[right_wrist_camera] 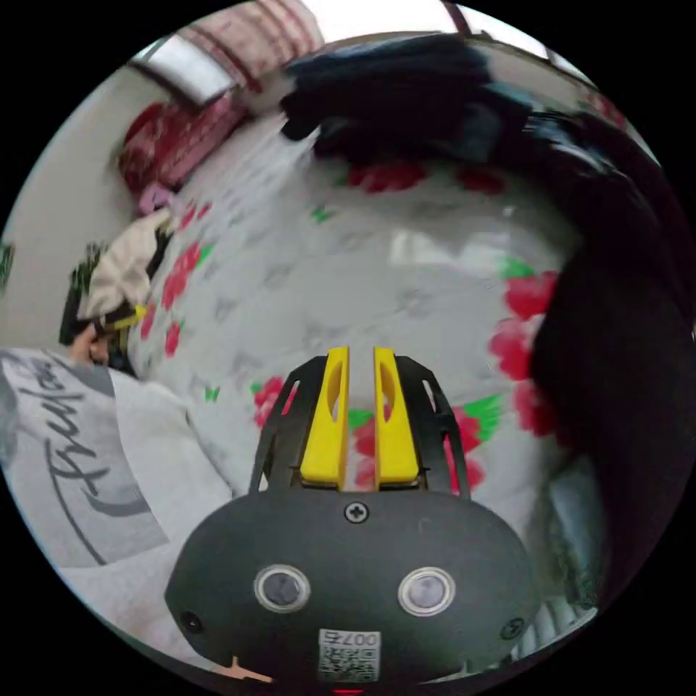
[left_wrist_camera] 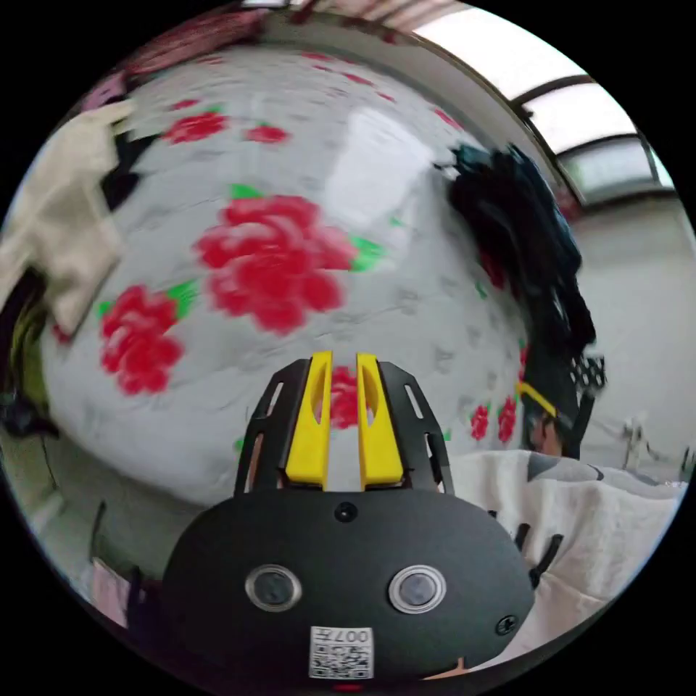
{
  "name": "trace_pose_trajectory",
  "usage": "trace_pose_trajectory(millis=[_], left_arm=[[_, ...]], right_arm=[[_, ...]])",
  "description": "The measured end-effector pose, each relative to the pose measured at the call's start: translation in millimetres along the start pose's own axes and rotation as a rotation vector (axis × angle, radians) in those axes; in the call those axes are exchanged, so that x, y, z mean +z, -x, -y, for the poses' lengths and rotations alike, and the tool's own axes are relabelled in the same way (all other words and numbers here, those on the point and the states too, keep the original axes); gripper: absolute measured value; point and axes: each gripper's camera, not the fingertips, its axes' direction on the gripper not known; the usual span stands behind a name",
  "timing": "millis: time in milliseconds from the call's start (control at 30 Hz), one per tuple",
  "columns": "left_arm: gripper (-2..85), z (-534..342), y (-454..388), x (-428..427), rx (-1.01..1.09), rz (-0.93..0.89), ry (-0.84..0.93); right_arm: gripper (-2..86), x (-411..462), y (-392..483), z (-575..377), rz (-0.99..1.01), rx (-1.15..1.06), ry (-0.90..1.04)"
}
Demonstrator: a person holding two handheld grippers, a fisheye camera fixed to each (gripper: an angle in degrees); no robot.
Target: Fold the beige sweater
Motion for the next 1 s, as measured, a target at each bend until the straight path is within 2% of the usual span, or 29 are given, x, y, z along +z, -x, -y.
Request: trace_pose_trajectory(millis=[67, 167, 300, 433, 567, 733, 900, 1000], left_arm=[[5.5, -20, 32, -24, -0.106, 0.067, -0.074], [6.8, -34, 76, -56, -0.23, 0.116, -0.172], [11.1, -20, 120, -88, -0.311, 0.093, -0.302], [14.8, 36, 145, -104, -0.324, 0.146, -0.368], [14.3, 99, 163, -95, -0.346, 0.237, -0.288], [0.3, 140, 191, -45, -0.452, 0.304, -0.002], [-0.9, 110, 137, -36, -0.112, 0.083, -0.107], [-0.9, 73, 84, -36, 0.073, -0.036, -0.14]], right_arm=[[0.7, 39, 83, -6, -0.039, -0.202, 0.172], [0.8, 64, 173, -10, -0.157, -0.503, 0.264], [1.1, 87, 228, -6, -0.297, -0.658, 0.34], [1.1, 87, 242, -7, -0.333, -0.627, 0.313], [0.9, 89, 253, -6, -0.379, -0.609, 0.336], [1.1, 89, 258, -4, -0.39, -0.521, 0.359], [3.1, 73, 246, -12, -0.325, -0.403, 0.31], [3.8, 59, 230, -14, -0.208, -0.308, 0.259]])
